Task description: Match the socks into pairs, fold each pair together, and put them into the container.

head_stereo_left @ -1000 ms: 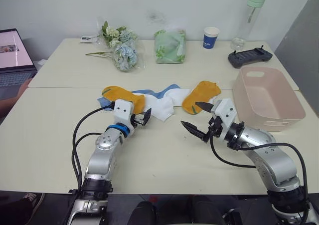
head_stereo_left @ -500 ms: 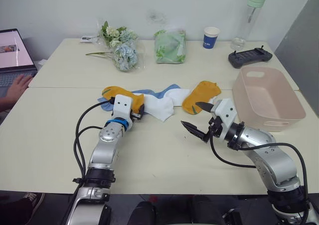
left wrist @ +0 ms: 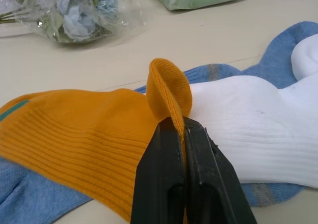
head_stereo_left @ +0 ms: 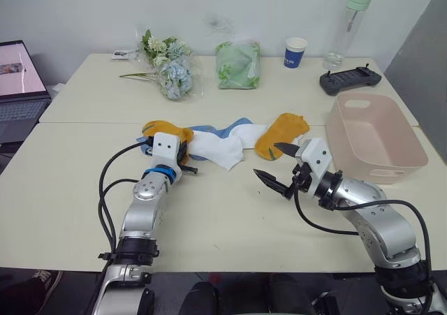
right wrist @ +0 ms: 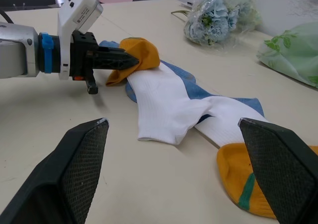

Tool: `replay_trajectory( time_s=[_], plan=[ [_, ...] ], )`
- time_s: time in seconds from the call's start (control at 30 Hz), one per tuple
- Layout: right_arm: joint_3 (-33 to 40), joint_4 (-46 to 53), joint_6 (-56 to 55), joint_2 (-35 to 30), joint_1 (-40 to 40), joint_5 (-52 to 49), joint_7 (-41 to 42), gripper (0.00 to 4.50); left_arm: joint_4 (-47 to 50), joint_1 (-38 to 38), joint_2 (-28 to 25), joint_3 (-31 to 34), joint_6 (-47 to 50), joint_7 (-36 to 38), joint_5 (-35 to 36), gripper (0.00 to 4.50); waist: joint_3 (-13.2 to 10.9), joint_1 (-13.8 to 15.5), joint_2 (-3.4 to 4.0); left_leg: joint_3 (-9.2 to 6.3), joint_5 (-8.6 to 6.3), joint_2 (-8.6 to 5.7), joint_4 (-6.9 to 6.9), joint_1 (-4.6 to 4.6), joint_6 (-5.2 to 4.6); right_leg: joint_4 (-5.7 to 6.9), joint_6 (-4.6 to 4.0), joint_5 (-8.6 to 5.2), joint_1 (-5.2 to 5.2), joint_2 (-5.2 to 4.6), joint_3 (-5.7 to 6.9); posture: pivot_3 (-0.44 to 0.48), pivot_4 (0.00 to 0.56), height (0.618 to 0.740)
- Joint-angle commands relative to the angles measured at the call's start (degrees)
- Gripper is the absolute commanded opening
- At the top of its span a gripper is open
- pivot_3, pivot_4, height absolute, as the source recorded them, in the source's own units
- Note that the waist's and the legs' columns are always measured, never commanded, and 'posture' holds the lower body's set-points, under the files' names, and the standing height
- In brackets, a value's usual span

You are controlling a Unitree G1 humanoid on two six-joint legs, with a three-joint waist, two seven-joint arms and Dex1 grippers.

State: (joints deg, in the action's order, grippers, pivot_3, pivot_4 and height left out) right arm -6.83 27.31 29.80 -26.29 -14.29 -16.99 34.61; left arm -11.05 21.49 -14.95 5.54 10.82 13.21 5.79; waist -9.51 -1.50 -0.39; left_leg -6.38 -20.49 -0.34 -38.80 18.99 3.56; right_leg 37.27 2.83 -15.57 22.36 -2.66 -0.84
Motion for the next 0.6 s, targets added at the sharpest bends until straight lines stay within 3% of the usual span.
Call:
replay_trajectory(
  time_s=[0.03,0.37,0.47,0.53,0.6],
  plan=[
    [0.4,2.3,-0.3,-0.1,-0.9,-0.6,0.1,4.5,3.8,-1.0,-0.6,2.8,-0.7,1.3,2.9,0.03,0.0,0.0,0.0,0.0,0.0,0.0,0.0,0.0,0.0,0.0,0.0,0.0,0.0,0.0,0.0,0.0,0.15,0.74],
    [0.6,2.2,-0.7,-0.4,-0.4,-0.6,0.6,4.5,21.6,-8.0,-5.7,5.8,7.9,9.4,13.7,0.03,0.0,0.0,0.0,0.0,0.0,0.0,0.0,0.0,0.0,-0.01,0.0,0.0,0.0,-0.03,-0.01,0.0,0.15,0.74],
    [1.1,1.4,-1.3,-1.1,-0.3,-0.8,1.4,4.5,31.7,-12.0,-12.2,5.9,18.9,15.8,21.5,0.03,0.0,-0.1,0.0,0.0,0.0,0.02,0.01,0.01,0.0,0.01,0.0,0.0,-0.01,-0.02,0.0,0.0,0.15,0.74],
    [1.4,0.5,-1.9,-1.8,-0.5,-0.7,2.3,4.5,38.4,-13.6,-16.3,3.9,29.2,20.1,30.8,0.03,0.0,-0.2,0.02,0.04,0.0,0.01,0.05,0.0,-0.01,-0.01,0.01,-0.01,0.02,-0.01,-0.04,0.0,0.15,0.74],
    [1.7,-0.4,-2.3,-2.2,-0.9,-0.8,2.8,4.5,41.0,-13.0,-17.6,2.0,35.9,21.1,36.8,0.03,0.0,0.0,0.04,0.04,-0.01,0.0,0.05,-0.01,-0.02,-0.02,0.01,-0.01,-0.01,-0.01,-0.04,0.0,0.15,0.74]
  ],
)
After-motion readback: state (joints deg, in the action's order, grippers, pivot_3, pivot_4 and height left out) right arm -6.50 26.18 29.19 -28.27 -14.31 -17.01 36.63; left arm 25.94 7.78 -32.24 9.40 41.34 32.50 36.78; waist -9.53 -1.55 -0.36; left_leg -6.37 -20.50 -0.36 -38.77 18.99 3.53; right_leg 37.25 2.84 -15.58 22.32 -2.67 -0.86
